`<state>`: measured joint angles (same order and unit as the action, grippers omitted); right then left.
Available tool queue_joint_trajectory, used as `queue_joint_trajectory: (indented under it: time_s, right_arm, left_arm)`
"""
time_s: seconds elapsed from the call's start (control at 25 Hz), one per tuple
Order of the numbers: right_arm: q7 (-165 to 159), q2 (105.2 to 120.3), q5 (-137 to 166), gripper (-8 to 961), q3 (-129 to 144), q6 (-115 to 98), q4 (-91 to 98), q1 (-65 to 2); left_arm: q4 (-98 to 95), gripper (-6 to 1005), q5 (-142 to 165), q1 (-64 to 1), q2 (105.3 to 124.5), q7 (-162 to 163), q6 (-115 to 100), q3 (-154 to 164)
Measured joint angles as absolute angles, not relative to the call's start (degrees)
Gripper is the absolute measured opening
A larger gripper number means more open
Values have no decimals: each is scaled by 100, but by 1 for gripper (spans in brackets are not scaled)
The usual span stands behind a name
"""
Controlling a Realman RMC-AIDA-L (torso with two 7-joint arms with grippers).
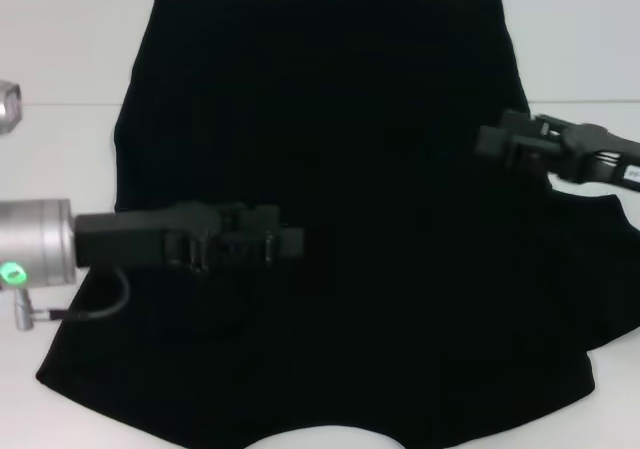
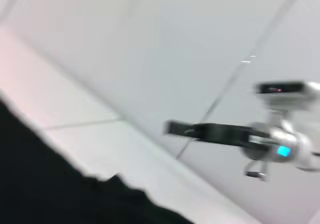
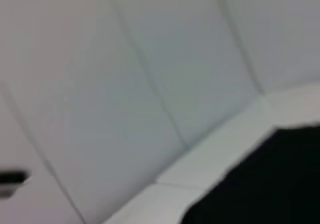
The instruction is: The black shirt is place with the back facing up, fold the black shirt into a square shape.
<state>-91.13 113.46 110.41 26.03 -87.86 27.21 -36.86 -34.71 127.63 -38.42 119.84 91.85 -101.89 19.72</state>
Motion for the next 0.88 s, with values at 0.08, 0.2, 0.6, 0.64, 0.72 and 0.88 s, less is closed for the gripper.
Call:
queue_joint_trajectory:
  time_s: [0.08,0.2,0.6,0.64,0.72,0.88]
  right_arm:
    - [-9809,11193,11170,758,2658,-8655,2726,-3679]
    - [-10865,10937,11503,755,2693,-8598,2762,-3661]
    - [-13571,10578,13268,746,2684,-8674,3804,-3276]
    - [-13711,10556,13476,745,2672,-8696,3872,-3244]
    - [-13879,10531,13778,743,2651,-8729,3945,-3206]
    - [-14079,10489,14294,740,2615,-8915,3998,-3170]
  left_arm:
    - [-3351,695,12733,-3823,12043,8770,-10230,1976]
    - [-3157,830,12724,-3799,12216,7808,-10258,1977]
    - [-2875,949,12784,-3728,12392,6253,-9915,2630]
    - [-2878,949,12784,-3713,12393,6204,-9863,2734]
    - [-2880,949,12787,-3691,12396,6128,-9762,2934]
    - [-2913,948,12789,-3665,12406,6088,-9604,3280]
